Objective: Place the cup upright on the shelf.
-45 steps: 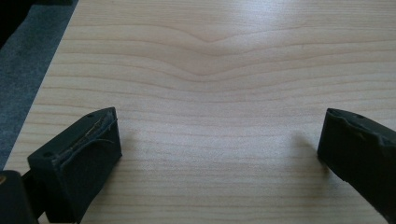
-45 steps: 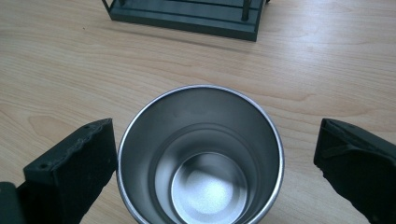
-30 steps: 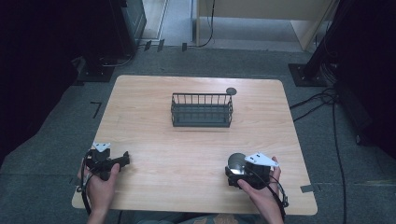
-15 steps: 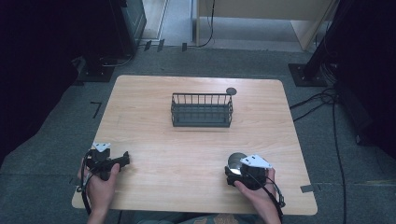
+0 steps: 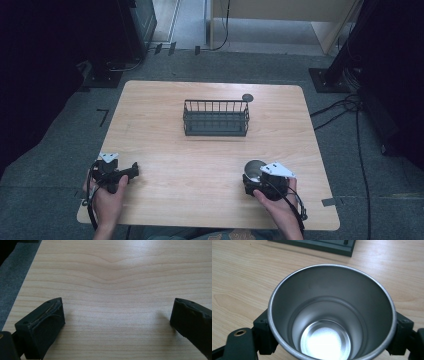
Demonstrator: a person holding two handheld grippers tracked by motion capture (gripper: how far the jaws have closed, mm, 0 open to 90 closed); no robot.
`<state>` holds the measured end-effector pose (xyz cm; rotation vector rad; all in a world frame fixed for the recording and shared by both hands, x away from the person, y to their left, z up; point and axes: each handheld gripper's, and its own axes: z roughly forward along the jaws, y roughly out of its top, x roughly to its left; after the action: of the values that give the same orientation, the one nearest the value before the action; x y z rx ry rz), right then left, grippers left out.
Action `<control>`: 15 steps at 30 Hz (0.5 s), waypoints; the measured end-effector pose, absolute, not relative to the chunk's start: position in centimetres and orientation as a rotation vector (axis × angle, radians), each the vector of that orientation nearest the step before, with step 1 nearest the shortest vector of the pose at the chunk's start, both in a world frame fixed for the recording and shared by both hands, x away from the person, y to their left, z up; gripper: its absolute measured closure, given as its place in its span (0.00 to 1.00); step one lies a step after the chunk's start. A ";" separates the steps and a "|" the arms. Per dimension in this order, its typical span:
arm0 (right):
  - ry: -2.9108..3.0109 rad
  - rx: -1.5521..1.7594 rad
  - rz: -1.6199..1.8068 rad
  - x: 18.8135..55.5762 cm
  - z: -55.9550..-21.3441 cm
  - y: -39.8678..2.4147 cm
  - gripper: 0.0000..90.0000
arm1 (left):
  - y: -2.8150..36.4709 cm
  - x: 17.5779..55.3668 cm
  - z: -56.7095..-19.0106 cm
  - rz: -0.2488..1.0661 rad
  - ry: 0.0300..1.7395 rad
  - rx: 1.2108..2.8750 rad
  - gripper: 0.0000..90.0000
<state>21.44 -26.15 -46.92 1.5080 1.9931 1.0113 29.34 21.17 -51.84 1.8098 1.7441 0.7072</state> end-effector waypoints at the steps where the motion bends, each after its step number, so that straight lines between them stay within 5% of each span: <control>1: 1.988 1.501 1.015 21.6 -46.7 -26.1 0.20 | 21.2 29.3 -51.8 0.708 1.744 1.810 0.00; 15: 1.976 1.449 1.032 23.1 -44.2 -25.5 0.20 | 21.2 29.3 -51.8 0.708 1.744 1.809 0.00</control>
<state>23.08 -25.53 -44.17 1.4485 1.9756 1.0317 29.34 21.17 -51.85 1.8094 1.7440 0.7078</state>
